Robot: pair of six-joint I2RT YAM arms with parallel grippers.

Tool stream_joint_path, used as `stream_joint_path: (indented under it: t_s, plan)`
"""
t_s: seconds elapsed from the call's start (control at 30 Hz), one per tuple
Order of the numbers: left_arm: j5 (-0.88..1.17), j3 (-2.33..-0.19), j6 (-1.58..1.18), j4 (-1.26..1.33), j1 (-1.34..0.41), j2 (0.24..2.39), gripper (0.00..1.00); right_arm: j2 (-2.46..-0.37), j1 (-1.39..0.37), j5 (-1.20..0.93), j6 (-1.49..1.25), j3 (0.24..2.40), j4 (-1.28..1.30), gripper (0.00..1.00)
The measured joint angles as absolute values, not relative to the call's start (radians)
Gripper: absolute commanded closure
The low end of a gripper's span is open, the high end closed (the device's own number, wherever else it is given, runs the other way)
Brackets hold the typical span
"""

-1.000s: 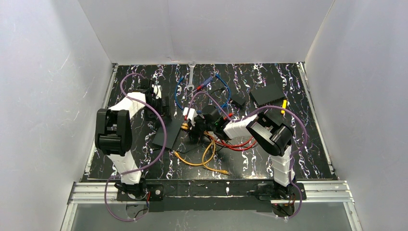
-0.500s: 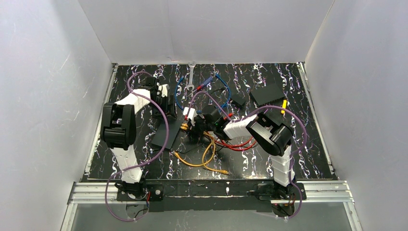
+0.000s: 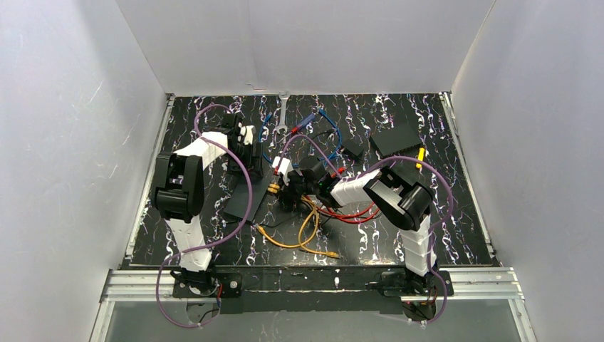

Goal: Insert the plug into the switch port
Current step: Insert the connector into the switch port, then pick up the connector from the center of the board.

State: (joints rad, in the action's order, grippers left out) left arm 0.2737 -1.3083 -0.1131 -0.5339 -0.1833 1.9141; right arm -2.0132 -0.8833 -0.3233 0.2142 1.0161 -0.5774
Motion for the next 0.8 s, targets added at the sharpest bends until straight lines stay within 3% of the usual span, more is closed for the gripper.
stream_joint_path:
  t_s: [0.2,0.5,0.8]
  plan:
    - [0.244,-1.306,-0.112,-0.534,-0.197,1.908,0.26,-2.009,-0.884,-0.315,0.207,0.998,-0.598,0.89]
    - [0.157,-1.316,-0.119,-0.571,-0.244,1.908,0.18,-1.911,-0.855,-0.334,0.242,0.952,-0.562,0.58]
    - [0.112,-1.316,-0.131,-0.577,-0.243,1.901,0.14,-1.848,-0.813,-0.337,0.288,0.952,-0.524,0.56]
